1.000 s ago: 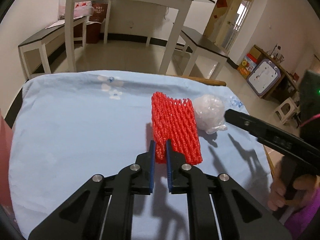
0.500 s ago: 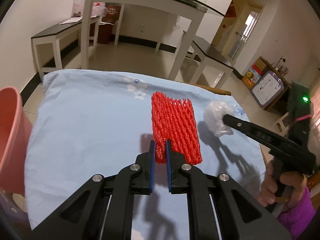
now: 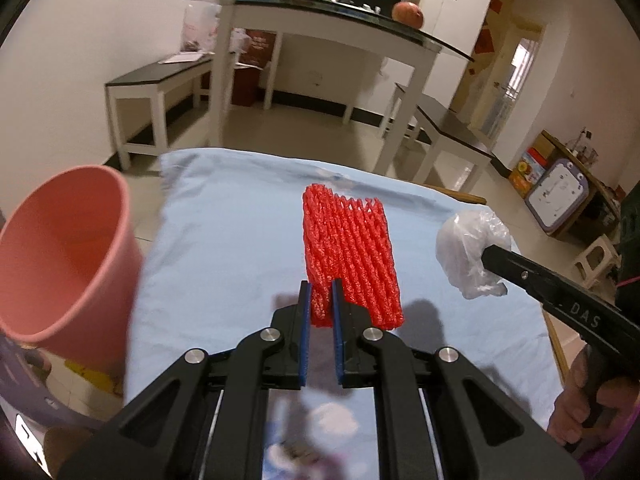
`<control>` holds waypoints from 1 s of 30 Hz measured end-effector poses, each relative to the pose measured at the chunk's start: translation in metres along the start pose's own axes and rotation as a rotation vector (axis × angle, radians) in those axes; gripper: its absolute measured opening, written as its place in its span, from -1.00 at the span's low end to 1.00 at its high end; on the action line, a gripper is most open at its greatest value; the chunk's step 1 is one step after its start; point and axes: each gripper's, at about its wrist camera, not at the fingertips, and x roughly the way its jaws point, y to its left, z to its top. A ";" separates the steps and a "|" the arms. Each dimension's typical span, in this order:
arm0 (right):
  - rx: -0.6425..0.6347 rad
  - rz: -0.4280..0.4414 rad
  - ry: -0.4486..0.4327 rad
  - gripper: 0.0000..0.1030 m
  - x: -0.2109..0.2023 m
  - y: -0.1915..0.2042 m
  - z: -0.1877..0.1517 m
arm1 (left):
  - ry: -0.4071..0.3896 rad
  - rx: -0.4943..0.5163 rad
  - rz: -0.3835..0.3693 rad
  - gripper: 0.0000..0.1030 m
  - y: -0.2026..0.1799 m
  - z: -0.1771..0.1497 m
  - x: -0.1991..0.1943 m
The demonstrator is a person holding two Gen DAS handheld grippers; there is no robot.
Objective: Collect trash
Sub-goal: 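Grasp red foam mesh sleeve with left tool while right tool grasps white plastic bag, then carry red sleeve and white bag over pink bucket and open both tools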
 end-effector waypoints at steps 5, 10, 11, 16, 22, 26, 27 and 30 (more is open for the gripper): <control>-0.075 0.044 0.017 -0.80 0.009 0.043 -0.002 | -0.031 -0.053 0.047 -0.82 0.028 -0.004 -0.022; -0.140 0.076 0.029 -0.80 0.019 0.080 -0.001 | -0.059 -0.093 0.090 -0.82 0.052 -0.007 -0.038; -0.149 0.083 0.032 -0.80 0.021 0.087 0.000 | -0.063 -0.101 0.094 -0.82 0.057 -0.007 -0.041; -0.198 0.121 0.043 -0.80 0.035 0.121 0.005 | -0.085 -0.138 0.132 -0.82 0.082 -0.008 -0.052; -0.255 0.165 0.053 -0.80 0.053 0.160 0.013 | -0.110 -0.184 0.183 -0.82 0.111 -0.007 -0.064; -0.285 0.188 0.054 -0.80 0.064 0.182 0.017 | -0.120 -0.209 0.214 -0.82 0.129 -0.006 -0.069; -0.291 0.193 0.056 -0.80 0.066 0.186 0.017 | -0.122 -0.214 0.220 -0.82 0.133 -0.006 -0.071; -0.308 0.206 0.057 -0.80 0.073 0.201 0.018 | -0.130 -0.223 0.243 -0.82 0.144 -0.007 -0.075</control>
